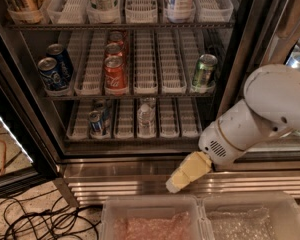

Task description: Pick water bottle from bottom shelf of fridge

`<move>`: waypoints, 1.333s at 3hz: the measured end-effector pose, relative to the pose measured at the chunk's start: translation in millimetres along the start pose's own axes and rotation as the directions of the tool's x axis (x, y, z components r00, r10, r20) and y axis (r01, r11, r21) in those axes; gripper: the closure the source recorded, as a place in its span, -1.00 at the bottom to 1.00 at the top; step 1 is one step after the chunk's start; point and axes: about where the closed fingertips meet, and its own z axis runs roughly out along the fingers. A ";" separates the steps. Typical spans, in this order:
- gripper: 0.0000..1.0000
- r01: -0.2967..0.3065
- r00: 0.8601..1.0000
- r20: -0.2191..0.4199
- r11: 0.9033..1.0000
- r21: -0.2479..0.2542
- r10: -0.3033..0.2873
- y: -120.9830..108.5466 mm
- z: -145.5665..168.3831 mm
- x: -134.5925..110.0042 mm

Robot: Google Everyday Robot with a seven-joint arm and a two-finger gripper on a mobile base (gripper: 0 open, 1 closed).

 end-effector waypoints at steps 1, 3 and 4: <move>-1.00 -0.058 0.998 -0.007 0.996 0.063 0.059 -9.0 37.2 7.7; -1.00 -0.175 0.982 0.110 0.953 0.248 0.152 -75.1 81.4 -14.7; -1.00 -0.175 0.982 0.110 0.953 0.248 0.152 -75.1 81.4 -14.7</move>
Offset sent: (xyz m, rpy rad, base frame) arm 0.0910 0.0022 -0.0953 -0.0702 -0.1890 -0.3485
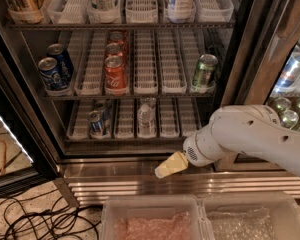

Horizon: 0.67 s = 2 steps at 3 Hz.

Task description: Pick water bottle from bottom shelf of fridge

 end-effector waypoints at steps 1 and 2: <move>-1.00 0.004 1.000 0.019 1.000 -0.007 -0.004 2.3 5.1 -1.5; -1.00 -0.001 0.999 0.052 1.000 0.020 0.000 0.6 34.6 -9.5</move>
Offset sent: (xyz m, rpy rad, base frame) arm 0.0668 0.0384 -0.0458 0.0974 -0.1358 -0.2179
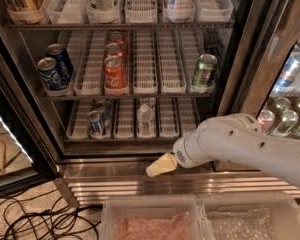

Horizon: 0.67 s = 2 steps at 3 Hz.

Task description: Pick water bottle from bottom shelf of fridge

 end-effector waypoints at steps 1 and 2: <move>-1.00 -0.069 0.996 0.064 0.997 0.034 0.067 -9.9 28.3 -27.2; -1.00 -0.128 0.988 0.090 0.990 0.059 0.122 -15.4 44.2 -48.6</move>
Offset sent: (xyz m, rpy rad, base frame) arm 0.0918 0.0444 -0.0217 0.0756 -0.0669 -0.2464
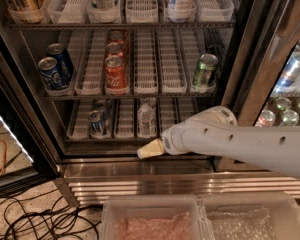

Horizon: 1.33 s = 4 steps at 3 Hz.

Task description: Pick water bottle from bottom shelf of fridge

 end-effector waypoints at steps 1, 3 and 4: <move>-1.00 -0.035 0.999 0.000 0.999 0.000 0.035 2.5 1.2 -1.8; -1.00 -0.039 0.989 0.140 0.999 -0.022 0.042 10.5 12.9 -21.6; -1.00 -0.047 0.976 0.212 0.998 -0.037 0.054 9.0 21.6 -42.8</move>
Offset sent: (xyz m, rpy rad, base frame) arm 0.0034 0.0124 0.0007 0.0708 -0.1074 -0.0469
